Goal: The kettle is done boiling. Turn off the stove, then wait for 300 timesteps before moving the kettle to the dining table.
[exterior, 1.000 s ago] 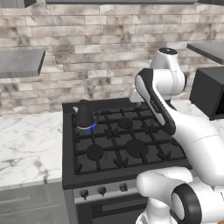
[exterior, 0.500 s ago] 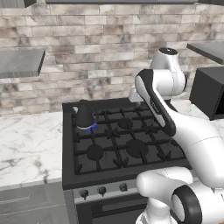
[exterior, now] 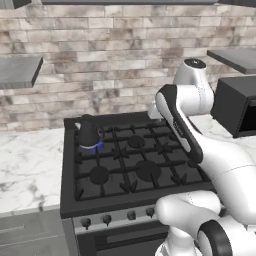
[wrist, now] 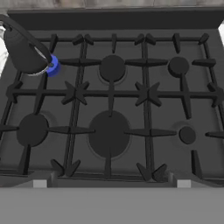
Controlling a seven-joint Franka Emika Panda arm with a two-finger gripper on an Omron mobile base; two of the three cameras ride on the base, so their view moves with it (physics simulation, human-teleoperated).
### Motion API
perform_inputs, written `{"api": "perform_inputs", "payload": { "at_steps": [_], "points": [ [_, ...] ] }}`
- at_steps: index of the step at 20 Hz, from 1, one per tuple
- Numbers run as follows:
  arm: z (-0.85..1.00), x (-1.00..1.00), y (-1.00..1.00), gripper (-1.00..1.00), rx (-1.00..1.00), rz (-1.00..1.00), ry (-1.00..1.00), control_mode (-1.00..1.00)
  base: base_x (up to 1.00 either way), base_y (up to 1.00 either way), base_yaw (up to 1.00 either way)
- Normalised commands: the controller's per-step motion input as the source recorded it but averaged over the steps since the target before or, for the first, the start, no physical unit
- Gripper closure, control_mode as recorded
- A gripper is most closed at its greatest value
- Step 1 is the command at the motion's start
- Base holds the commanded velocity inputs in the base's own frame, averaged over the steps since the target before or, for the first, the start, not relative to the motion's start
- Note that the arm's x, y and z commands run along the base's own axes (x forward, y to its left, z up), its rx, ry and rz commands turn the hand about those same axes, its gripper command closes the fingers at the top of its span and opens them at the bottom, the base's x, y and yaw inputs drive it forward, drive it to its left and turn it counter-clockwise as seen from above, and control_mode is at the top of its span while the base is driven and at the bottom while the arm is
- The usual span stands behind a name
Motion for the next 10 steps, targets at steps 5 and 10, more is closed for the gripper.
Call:
{"api": "perform_inputs", "payload": {
  "at_steps": [5, 10],
  "points": [
    [0.0, 0.0, 0.0, -1.0, 0.0, 0.0, 0.0, 1.0, -0.01, -0.22, 0.0],
    [0.0, 0.0, 0.0, -1.0, 0.0, 0.0, 0.0, 1.0, 0.0, 0.0, 0.0]
  ]
}}
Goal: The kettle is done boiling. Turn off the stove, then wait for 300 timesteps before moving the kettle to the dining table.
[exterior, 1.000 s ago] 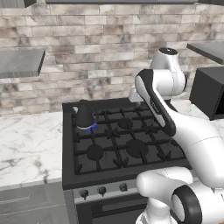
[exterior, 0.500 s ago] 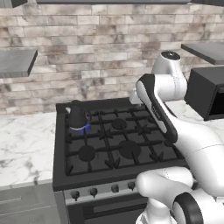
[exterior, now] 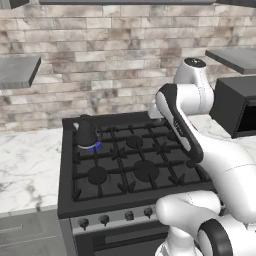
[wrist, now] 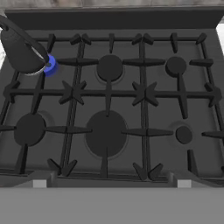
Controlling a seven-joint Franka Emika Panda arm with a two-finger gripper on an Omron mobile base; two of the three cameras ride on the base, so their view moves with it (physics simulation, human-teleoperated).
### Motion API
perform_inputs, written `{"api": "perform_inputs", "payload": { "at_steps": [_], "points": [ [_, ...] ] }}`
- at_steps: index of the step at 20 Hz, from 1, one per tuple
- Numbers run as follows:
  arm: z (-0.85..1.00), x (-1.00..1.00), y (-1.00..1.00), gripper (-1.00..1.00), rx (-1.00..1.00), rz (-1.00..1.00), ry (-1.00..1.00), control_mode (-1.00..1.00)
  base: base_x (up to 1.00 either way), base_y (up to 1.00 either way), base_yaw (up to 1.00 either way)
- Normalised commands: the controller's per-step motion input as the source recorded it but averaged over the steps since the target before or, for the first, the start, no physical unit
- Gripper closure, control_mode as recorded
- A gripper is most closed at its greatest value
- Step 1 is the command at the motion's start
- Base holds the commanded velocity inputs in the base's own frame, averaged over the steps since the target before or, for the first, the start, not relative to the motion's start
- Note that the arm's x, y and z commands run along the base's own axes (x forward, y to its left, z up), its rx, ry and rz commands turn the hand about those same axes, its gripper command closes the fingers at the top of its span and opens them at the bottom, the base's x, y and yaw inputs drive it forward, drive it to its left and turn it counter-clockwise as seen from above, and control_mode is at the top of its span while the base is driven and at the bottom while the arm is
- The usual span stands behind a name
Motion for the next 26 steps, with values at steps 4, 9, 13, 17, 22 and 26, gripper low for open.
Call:
{"api": "perform_inputs", "payload": {
  "at_steps": [4, 9, 13, 17, 22, 26],
  "points": [
    [0.0, -0.19, 0.41, -1.0, -0.07, 0.02, -0.09, -1.0, -0.02, 0.03, 0.0],
    [0.0, -0.19, 0.72, -1.0, -0.14, 0.05, -0.09, -1.0, 0.0, 0.0, 0.0],
    [0.0, -0.11, 0.57, -1.0, -0.11, 0.05, -0.03, -1.0, 0.0, 0.0, 0.0],
    [-0.03, -0.02, 0.53, -1.0, -0.1, 0.06, 0.0, -1.0, 0.0, 0.0, 0.0],
    [-0.12, -0.06, 0.53, -1.0, -0.13, 0.05, 0.0, -1.0, 0.0, 0.0, 0.0],
    [-0.15, -0.12, 0.52, -1.0, -0.15, 0.05, 0.0, -1.0, 0.0, 0.0, 0.0]
  ]
}}
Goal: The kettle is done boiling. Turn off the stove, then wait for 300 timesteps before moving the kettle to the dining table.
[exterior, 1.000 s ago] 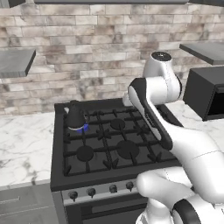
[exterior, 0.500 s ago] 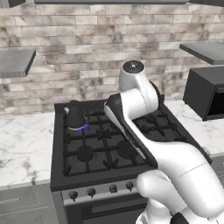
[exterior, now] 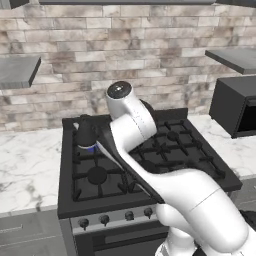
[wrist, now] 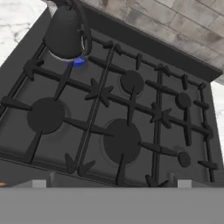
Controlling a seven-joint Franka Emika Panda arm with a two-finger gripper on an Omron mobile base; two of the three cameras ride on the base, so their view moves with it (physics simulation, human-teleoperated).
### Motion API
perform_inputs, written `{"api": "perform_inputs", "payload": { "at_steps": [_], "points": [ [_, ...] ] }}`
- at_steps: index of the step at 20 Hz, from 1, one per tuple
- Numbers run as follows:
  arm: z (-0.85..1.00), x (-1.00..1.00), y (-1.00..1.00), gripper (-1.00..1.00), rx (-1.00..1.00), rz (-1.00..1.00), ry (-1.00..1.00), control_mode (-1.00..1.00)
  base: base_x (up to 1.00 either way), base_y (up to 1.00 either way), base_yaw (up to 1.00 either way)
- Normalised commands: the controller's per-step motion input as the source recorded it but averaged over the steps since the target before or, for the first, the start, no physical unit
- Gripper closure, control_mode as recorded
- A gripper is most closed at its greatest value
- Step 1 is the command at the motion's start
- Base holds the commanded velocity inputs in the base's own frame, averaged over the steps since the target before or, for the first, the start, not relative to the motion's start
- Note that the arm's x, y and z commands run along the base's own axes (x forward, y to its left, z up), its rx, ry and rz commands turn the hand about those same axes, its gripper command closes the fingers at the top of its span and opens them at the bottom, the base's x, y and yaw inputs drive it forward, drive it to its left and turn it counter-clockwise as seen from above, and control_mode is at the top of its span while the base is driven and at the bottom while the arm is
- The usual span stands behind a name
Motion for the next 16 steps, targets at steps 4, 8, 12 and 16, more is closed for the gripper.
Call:
{"api": "perform_inputs", "payload": {
  "at_steps": [4, 8, 12, 16],
  "points": [
    [-0.16, -0.16, 0.52, -1.0, -0.16, 0.06, -0.01, -1.0, 0.0, 0.0, 0.0],
    [-0.15, -0.2, 0.48, -1.0, -0.17, 0.07, -0.02, -1.0, 0.0, 0.0, 0.0],
    [-0.15, -0.42, 0.33, -1.0, -0.17, 0.09, -0.02, -1.0, 0.0, 0.0, 0.0],
    [-0.2, -0.54, 0.15, -1.0, -0.17, 0.08, 0.0, -1.0, 0.0, 0.0, 0.0]
  ]
}}
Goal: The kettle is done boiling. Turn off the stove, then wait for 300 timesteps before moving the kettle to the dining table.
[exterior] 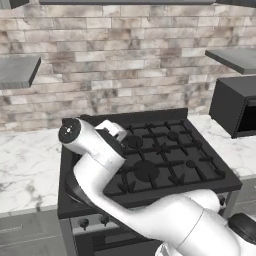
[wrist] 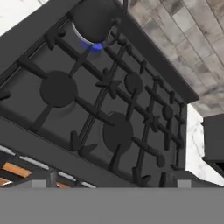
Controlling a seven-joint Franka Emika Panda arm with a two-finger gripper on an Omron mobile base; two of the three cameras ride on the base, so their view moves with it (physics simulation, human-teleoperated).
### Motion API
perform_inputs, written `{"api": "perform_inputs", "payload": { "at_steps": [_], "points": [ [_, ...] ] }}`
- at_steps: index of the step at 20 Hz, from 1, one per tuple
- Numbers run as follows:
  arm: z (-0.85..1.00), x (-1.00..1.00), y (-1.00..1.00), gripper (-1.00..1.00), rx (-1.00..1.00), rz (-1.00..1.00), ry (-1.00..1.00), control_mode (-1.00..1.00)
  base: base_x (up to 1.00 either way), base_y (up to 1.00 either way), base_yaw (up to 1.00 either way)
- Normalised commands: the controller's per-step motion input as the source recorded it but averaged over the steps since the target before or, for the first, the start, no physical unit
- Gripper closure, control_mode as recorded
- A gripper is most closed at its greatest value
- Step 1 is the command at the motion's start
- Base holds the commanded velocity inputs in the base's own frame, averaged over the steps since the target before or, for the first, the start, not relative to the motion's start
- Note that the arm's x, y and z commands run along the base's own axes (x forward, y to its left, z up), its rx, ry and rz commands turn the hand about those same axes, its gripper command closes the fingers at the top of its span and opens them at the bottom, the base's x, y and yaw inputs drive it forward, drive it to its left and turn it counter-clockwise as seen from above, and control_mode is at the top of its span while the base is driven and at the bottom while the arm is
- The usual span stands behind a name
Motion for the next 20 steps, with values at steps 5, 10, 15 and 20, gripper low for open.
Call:
{"api": "perform_inputs", "payload": {
  "at_steps": [5, 10, 15, 20],
  "points": [
    [-0.34, -0.53, 0.03, -1.0, -0.19, 0.09, 0.0, -1.0, 0.0, 0.0, 0.0],
    [-0.37, -0.5, 0.0, -1.0, -0.2, 0.07, -0.01, -1.0, 0.0, 0.0, 0.0],
    [-0.4, -0.39, 0.0, -1.0, -0.22, 0.07, -0.01, -1.0, 0.0, 0.0, 0.0],
    [-0.57, 0.0, 0.0, -1.0, -0.19, 0.08, 0.04, -1.0, 0.0, 0.0, 0.0]
  ]
}}
